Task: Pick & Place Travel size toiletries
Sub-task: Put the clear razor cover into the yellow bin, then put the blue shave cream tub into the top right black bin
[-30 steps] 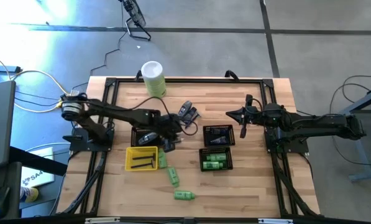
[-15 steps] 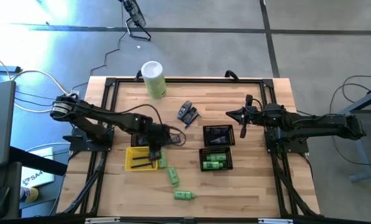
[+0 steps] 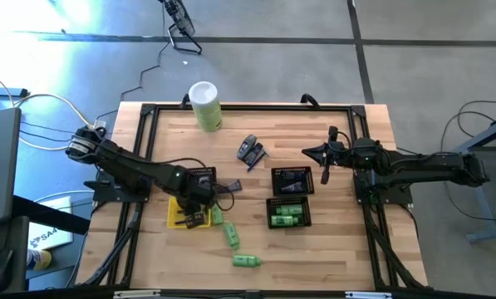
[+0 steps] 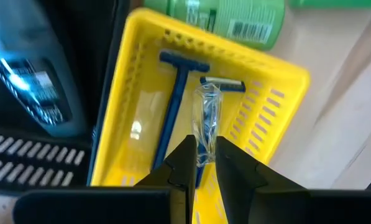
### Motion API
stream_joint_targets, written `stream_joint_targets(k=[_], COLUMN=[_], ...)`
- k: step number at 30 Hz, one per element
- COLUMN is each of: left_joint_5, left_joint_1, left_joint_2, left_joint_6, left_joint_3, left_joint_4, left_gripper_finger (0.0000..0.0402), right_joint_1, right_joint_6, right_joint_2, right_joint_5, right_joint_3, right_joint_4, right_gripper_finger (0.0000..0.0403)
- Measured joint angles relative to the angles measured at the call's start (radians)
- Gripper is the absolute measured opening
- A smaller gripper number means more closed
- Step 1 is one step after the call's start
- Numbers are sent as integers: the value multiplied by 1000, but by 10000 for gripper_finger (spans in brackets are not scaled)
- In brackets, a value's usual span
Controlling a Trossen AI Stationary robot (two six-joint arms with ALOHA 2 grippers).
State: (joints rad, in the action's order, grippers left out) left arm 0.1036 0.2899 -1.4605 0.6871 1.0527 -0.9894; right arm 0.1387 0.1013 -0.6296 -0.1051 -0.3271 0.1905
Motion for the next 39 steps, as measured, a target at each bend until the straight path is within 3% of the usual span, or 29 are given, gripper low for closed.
stream_joint_targets(k=[15,28,33,39], left_joint_5=[-4,-5,-5,-8], left_joint_1=[18,18,18,18], left_joint_2=[0,0,0,0], left_joint_6=[87,100,49,-60], left_joint_3=[0,0,0,0], left_joint_4=[-8,-8,4,112], left_gripper_finger=[52,126,119,68], right_joint_1=[0,0,0,0], right_joint_6=[-3,-3,-3,-3], right_joint_2=[0,0,0,0], right_joint_5=[2,3,3,4], right_joint_3=[0,0,0,0], right_joint_4=[0,0,0,0], right_gripper_finger=[3,3,3,3])
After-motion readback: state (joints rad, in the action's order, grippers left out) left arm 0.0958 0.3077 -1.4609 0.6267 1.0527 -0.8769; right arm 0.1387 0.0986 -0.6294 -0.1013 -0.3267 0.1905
